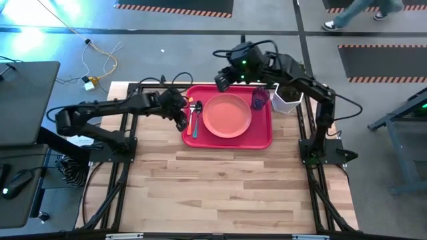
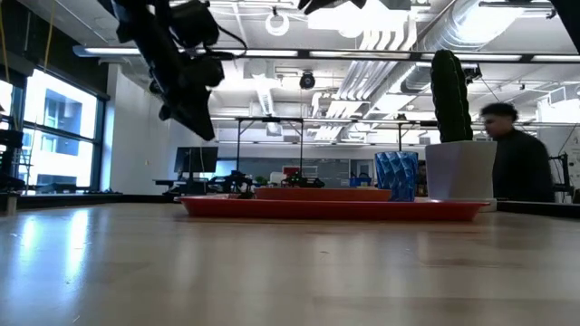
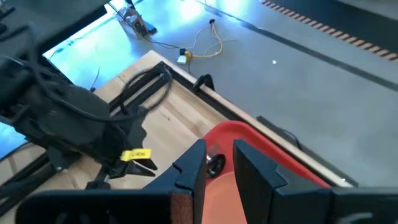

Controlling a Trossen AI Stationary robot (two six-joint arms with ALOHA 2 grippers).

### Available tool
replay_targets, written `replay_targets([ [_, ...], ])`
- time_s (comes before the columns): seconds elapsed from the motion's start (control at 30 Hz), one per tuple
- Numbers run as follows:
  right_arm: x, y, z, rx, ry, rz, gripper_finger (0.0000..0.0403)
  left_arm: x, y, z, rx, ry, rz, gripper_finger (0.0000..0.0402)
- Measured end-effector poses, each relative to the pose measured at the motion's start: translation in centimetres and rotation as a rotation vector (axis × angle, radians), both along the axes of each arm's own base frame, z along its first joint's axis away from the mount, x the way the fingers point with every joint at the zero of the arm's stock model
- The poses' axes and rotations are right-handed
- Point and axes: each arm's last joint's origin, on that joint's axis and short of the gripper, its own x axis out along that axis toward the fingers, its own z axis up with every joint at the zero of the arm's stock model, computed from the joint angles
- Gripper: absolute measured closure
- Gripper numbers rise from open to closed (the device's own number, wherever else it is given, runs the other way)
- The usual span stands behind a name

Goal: Pick and place plate/cup/fork/spoon on tray
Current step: Put the blue spoon on the orange tray on the right side of the orange fork

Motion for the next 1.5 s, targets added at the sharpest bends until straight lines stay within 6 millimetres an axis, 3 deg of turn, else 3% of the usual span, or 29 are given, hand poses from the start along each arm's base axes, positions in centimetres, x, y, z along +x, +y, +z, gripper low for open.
replay_targets([
  [0.2,-1.8,-0.4,1.1,-0.042,0.021,0.007,0.0334,1.3,0.6,-2.2,-0.055,0.046,0.048,0.0360],
  [0.43,-2.6,-0.8,1.1,-0.055,0.056,0.005,0.0334,2.5,1.0,-4.3,-0.091,0.084,0.077,0.0360],
  [0.97,-2.7,-1.0,1.0,-0.072,0.092,0.021,0.0334,4.7,1.9,-6.9,-0.163,0.016,0.169,0.0360],
  [1.5,-2.7,-1.0,1.0,-0.095,0.109,0.040,0.0334,5.1,2.2,-9.5,-0.202,0.087,0.202,0.0360],
])
